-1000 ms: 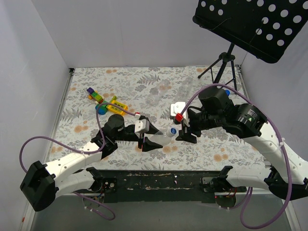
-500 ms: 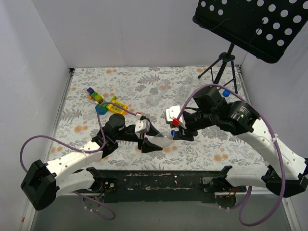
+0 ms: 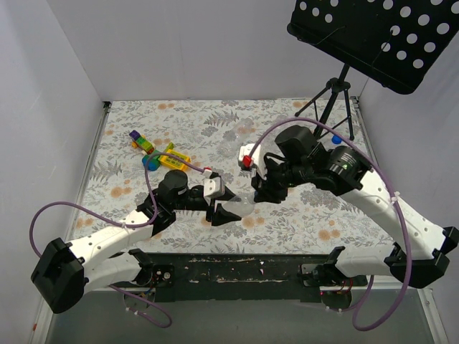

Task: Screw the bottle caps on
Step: Screw the bottle cap onto the plastic bottle.

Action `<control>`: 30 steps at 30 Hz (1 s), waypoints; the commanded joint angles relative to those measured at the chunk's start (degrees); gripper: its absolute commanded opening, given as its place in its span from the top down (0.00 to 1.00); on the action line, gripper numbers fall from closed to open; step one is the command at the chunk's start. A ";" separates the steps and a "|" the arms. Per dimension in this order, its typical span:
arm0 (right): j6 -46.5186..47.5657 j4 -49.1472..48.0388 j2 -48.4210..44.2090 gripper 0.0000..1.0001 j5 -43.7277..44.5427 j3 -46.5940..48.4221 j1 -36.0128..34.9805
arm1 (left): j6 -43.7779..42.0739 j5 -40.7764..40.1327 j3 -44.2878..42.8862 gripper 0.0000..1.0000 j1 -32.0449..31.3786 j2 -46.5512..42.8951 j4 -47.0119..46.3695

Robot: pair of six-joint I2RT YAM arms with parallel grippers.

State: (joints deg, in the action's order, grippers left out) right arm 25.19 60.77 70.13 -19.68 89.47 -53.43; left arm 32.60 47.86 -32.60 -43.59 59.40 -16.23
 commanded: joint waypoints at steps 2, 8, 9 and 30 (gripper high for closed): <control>-27.25 -1.53 4.40 0.88 9.12 0.27 -0.27 | -4.20 -12.94 0.95 0.80 0.09 -3.49 -4.68; -57.33 -4.24 4.67 0.99 21.53 -4.55 -0.18 | -7.63 -22.27 2.89 0.80 -0.26 -5.25 -5.74; -58.75 -5.91 4.23 0.97 20.92 -5.79 -0.18 | -8.07 -23.24 3.15 0.80 -0.26 -5.43 -5.74; -3.42 0.84 -4.91 0.28 4.84 4.76 -0.18 | -2.46 -1.82 -1.23 0.80 -0.26 -1.66 -1.35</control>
State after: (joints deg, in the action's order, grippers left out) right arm 6.26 59.51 67.48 -6.94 96.12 -53.36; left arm 27.64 36.05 -30.65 -44.03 56.58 -18.87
